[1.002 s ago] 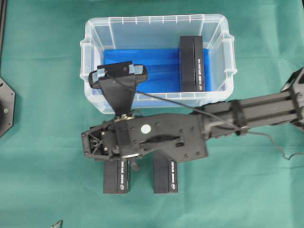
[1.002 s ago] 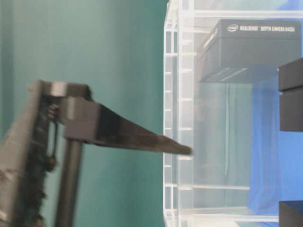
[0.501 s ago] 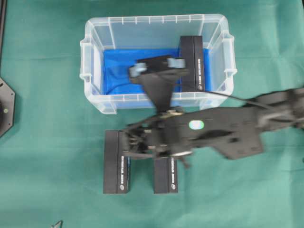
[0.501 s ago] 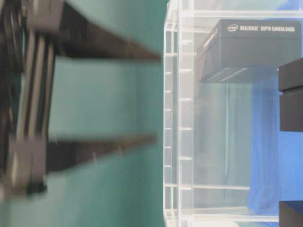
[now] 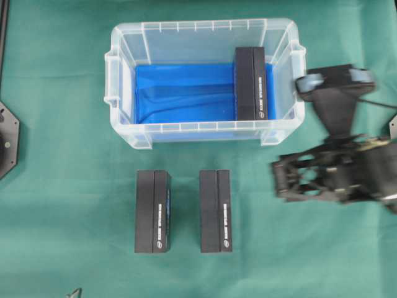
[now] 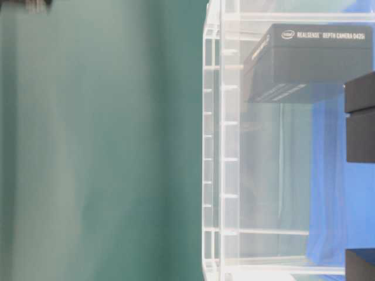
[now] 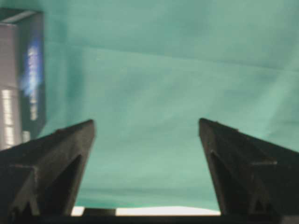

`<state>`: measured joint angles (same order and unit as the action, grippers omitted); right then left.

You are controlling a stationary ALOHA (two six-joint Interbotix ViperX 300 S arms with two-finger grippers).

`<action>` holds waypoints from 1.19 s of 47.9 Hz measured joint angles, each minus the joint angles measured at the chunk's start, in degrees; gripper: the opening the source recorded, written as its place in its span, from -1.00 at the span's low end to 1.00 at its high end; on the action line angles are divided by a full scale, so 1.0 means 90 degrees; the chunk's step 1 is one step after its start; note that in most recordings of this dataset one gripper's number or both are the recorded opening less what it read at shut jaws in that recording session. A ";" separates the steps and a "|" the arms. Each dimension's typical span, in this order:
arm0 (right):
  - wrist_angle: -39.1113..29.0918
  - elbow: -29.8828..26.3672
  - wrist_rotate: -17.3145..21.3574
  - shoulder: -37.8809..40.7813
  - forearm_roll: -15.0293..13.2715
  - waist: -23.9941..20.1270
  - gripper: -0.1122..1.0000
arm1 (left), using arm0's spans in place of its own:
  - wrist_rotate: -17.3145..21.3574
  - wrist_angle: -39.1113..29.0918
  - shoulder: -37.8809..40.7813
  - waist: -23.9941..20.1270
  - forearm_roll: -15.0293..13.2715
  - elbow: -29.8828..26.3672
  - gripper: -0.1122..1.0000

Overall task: Take the box out of the case with the right arm.
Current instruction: 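Withdraw the right gripper up and to the right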

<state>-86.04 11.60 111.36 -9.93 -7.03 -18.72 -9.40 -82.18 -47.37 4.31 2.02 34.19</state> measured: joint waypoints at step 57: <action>0.0645 0.1406 -0.3643 -0.1279 -0.0186 0.3398 0.80 | 0.0010 0.0000 0.0010 -0.0010 0.0000 -0.0010 -0.76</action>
<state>-80.24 24.26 78.57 -21.45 -8.70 11.87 -9.32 -82.18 -47.29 4.22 2.02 34.10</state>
